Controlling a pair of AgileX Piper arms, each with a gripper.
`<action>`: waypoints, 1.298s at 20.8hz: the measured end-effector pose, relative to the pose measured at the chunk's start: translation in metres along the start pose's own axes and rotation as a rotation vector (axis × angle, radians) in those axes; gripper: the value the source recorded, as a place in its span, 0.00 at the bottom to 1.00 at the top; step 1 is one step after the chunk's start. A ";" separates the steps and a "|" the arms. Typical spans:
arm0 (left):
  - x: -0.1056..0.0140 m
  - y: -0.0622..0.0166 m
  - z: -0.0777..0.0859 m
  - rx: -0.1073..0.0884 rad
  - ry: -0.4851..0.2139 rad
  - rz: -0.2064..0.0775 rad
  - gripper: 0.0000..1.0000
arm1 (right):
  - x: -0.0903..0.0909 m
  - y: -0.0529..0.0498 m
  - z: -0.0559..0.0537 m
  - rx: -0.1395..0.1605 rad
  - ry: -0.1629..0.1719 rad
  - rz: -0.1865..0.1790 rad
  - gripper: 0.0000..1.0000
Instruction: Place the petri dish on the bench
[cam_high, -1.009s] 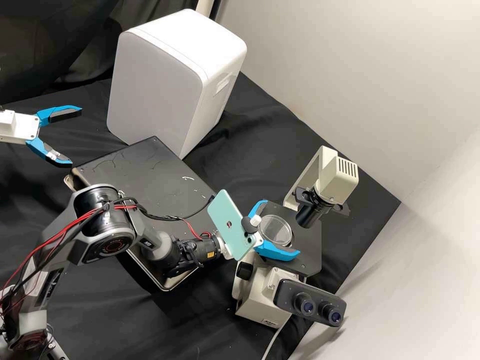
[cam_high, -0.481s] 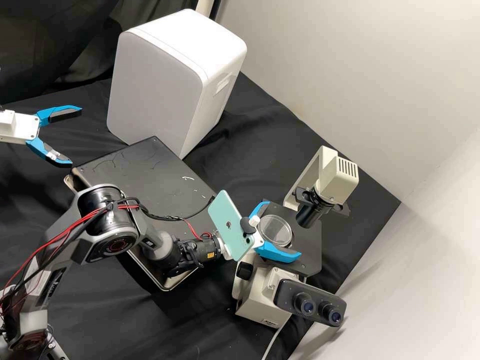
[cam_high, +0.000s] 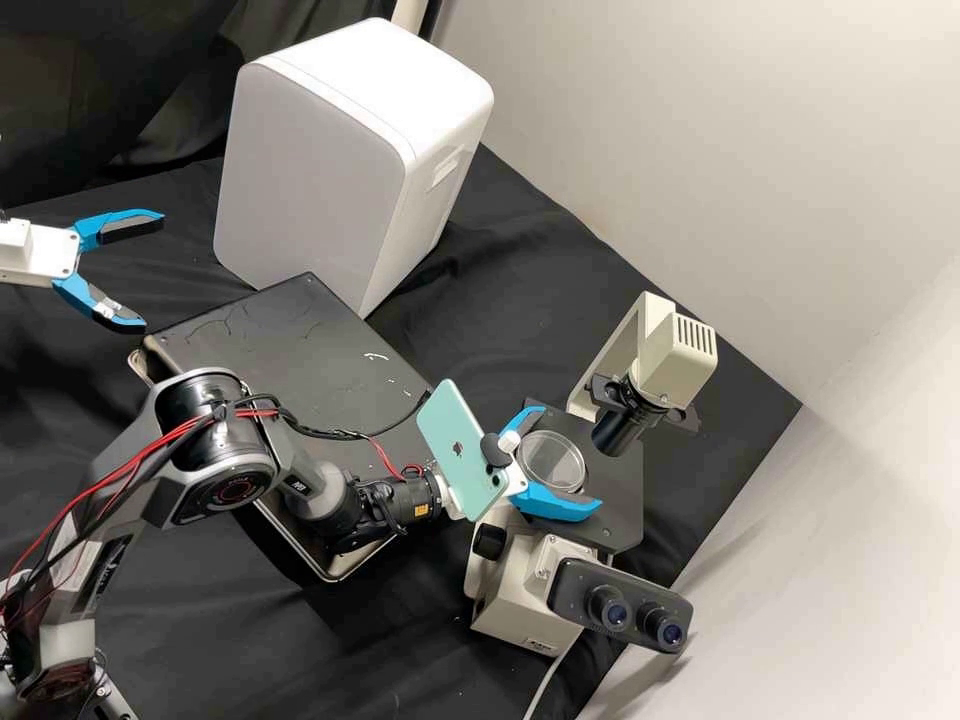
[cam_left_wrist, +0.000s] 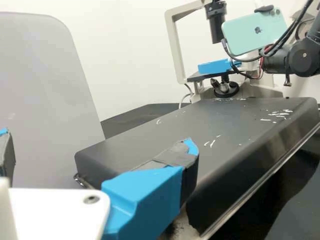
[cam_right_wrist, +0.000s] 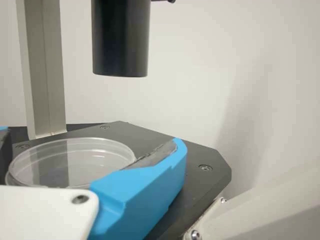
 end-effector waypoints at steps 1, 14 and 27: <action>0.000 0.0000 0.000 0.000 0.000 0.000 1.00 | 0.000 0.000 0.000 0.000 0.000 0.000 0.00; 0.000 0.0000 -0.001 0.000 0.005 0.000 1.00 | 0.000 0.000 0.000 0.005 -0.002 0.002 0.00; 0.000 -0.0002 0.001 0.000 -0.006 -0.001 1.00 | -0.003 -0.002 0.000 0.012 -0.003 -0.009 0.00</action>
